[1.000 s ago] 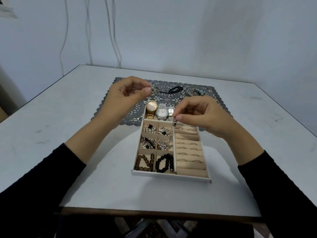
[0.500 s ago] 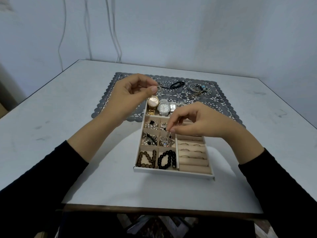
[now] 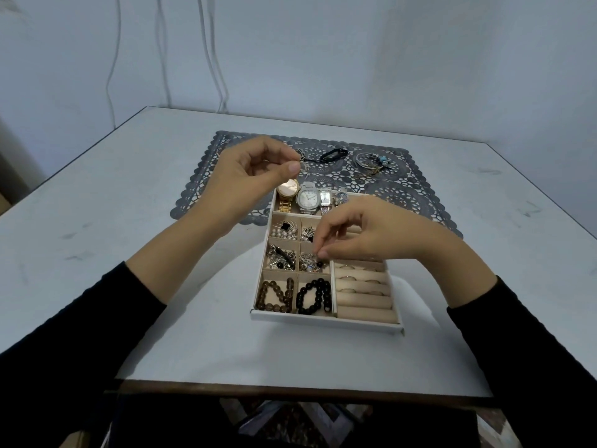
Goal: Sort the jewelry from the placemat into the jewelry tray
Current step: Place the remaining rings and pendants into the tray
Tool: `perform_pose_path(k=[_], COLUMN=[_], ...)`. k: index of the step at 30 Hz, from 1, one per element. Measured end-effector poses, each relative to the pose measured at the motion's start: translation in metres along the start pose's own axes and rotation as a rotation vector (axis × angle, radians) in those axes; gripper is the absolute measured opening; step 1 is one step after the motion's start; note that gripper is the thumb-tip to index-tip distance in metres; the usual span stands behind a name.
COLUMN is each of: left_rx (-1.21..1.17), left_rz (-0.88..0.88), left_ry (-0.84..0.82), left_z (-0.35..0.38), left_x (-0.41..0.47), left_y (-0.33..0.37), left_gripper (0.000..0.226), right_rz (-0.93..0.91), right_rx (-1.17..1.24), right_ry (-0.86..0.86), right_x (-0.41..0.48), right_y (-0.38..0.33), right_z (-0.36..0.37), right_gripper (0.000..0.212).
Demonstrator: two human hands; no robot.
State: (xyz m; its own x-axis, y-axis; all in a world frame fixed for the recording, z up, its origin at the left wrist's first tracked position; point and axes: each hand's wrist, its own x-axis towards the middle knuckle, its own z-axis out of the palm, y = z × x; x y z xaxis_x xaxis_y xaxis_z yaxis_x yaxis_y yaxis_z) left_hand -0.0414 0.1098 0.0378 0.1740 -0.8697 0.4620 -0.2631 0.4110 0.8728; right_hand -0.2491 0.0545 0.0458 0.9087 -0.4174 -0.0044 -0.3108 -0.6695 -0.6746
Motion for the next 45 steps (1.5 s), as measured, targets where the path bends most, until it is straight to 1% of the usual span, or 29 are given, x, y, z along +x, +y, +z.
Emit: perform_pose_path(k=[6, 8, 10, 13, 16, 19, 21, 23, 25, 27, 29, 32, 35, 38, 42, 45], left_rx=[0.004, 0.013, 0.018, 0.035, 0.064, 0.049, 0.043, 0.057, 0.073, 0.064, 0.057, 0.081, 0.111, 0.206, 0.378, 0.489], left_rz=[-0.021, -0.024, -0.026, -0.027, -0.043, -0.063, -0.067, -0.063, -0.061, -0.070, -0.071, -0.049, -0.016, 0.051, 0.233, 0.336], left_ry=[0.008, 0.005, -0.001, -0.012, -0.035, -0.052, -0.073, -0.094, -0.113, -0.125, -0.136, -0.160, -0.195, -0.253, -0.333, -0.369], left_z=[-0.001, 0.000, 0.000, 0.000, 0.000, 0.002, 0.004, 0.003, 0.002, 0.002, 0.001, -0.002, -0.007, -0.012, -0.017, -0.020], left_x=[-0.001, -0.003, -0.006, -0.011, -0.016, -0.022, -0.025, -0.028, -0.031, -0.034, -0.037, -0.042, -0.049, -0.056, -0.059, -0.057], left_y=[0.001, 0.002, 0.002, 0.002, 0.001, 0.001, 0.001, -0.001, -0.003, -0.004, -0.003, -0.003, -0.004, -0.005, -0.004, -0.003], left_gripper=[0.011, 0.011, 0.011, 0.011, 0.009, 0.011, 0.011, 0.008, 0.010, 0.014, 0.015, 0.014, 0.013, 0.013, 0.014, 0.014], right_rz=[-0.019, -0.016, -0.003, 0.029, 0.114, 0.201, 0.277, 0.400, 0.478, 0.496, 0.494, 0.487, 0.484, 0.487, 0.488, 0.487], right_rx=[-0.133, -0.113, -0.045, 0.072, 0.184, 0.110, 0.070, -0.084, -0.230, -0.275, -0.307, -0.368, -0.388, -0.387, -0.393, -0.394], right_ry=[0.063, 0.077, 0.131, 0.321, 0.570, 0.832, 0.920, 0.901, 0.819, 0.735, 0.679, 0.631, 0.619, 0.612, 0.610, 0.609], right_x=[0.006, 0.003, -0.002, -0.012, -0.022, -0.030, -0.035, -0.040, -0.044, -0.043, -0.040, -0.038, -0.038, -0.038, -0.038, -0.038], right_y=[0.001, 0.001, 0.002, 0.010, 0.025, 0.039, 0.044, 0.050, 0.059, 0.068, 0.077, 0.081, 0.081, 0.082, 0.082, 0.083], right_z=[0.009, 0.008, 0.005, 0.003, 0.003, 0.005, 0.006, 0.006, 0.005, 0.006, 0.008, 0.011, 0.011, 0.010, 0.011, 0.011], right_gripper=[0.009, 0.011, 0.013, 0.015, 0.017, 0.020, 0.024, 0.032, 0.038, 0.040, 0.038, 0.033, 0.033, 0.033, 0.032, 0.032])
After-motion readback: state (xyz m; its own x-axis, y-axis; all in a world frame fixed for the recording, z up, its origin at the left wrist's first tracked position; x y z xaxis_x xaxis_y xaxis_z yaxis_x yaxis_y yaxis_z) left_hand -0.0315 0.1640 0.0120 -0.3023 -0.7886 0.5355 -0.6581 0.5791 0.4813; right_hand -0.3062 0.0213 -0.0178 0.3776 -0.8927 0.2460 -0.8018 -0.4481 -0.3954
